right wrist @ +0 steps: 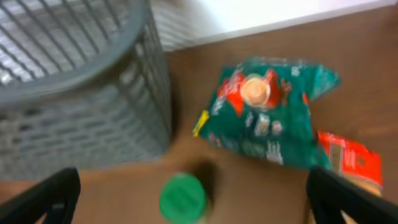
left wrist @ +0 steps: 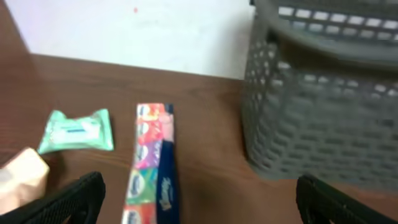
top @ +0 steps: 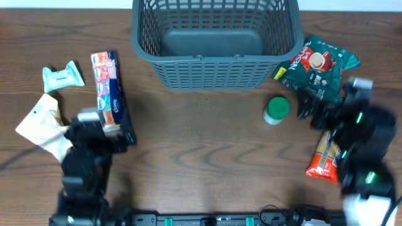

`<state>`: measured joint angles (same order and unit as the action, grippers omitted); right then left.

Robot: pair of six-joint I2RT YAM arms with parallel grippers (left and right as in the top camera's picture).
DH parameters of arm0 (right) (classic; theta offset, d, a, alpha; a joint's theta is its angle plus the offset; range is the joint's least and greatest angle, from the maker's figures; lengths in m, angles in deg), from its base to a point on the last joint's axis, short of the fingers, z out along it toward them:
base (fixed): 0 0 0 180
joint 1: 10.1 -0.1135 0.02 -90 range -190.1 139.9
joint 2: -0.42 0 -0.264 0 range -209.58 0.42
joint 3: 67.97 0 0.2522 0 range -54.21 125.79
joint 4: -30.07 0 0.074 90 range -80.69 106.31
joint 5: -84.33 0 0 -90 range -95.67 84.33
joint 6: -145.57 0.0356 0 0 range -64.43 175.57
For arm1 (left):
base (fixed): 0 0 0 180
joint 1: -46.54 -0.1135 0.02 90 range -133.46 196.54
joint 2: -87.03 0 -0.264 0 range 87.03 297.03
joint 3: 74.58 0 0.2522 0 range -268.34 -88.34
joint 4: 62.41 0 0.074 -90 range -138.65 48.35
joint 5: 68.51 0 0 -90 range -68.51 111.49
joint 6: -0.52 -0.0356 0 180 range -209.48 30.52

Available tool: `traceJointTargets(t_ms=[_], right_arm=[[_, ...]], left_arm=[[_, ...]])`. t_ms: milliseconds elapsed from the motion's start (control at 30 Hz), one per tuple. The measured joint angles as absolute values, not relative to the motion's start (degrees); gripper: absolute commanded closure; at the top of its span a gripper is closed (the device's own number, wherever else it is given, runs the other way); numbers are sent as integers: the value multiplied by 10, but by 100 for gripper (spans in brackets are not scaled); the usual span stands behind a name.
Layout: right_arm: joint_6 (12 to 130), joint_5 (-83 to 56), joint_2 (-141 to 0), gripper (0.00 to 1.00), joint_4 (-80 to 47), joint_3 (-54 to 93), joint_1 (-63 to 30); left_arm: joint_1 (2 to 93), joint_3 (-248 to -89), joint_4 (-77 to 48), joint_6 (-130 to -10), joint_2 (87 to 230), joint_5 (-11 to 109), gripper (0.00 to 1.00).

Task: Pack container
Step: 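Reach the right gripper to the green coffee pouch and grasp it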

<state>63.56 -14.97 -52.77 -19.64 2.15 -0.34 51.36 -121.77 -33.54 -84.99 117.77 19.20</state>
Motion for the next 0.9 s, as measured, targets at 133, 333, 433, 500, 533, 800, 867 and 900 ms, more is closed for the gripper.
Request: traceJointTargets(t_ms=[133, 333, 433, 500, 533, 800, 867, 900], right_arm=[[596, -207, -699, 1, -386, 240, 53], [537, -252, -873, 1, -519, 497, 82], [538, -254, -905, 2, -472, 538, 84], [553, -253, -919, 1, -440, 548, 94], [563, -253, -930, 1, -427, 551, 103], [611, -252, -1080, 1, -432, 556, 180], [611, -252, -1124, 1, -439, 555, 188], [609, -252, -1146, 1, -442, 555, 190]], left_arm=[[497, -1368, -230, -849, 1313, 189, 1], [485, -1566, -52, -849, 1490, 185, 2], [485, -1613, -23, -849, 1541, 185, 2], [485, -1623, -22, -849, 1562, 185, 1], [485, -1624, -19, -849, 1568, 185, 1], [485, -1624, -11, -849, 1581, 185, 2], [485, -1624, -11, -849, 1581, 185, 1], [485, -1624, -11, -849, 1581, 185, 2]])
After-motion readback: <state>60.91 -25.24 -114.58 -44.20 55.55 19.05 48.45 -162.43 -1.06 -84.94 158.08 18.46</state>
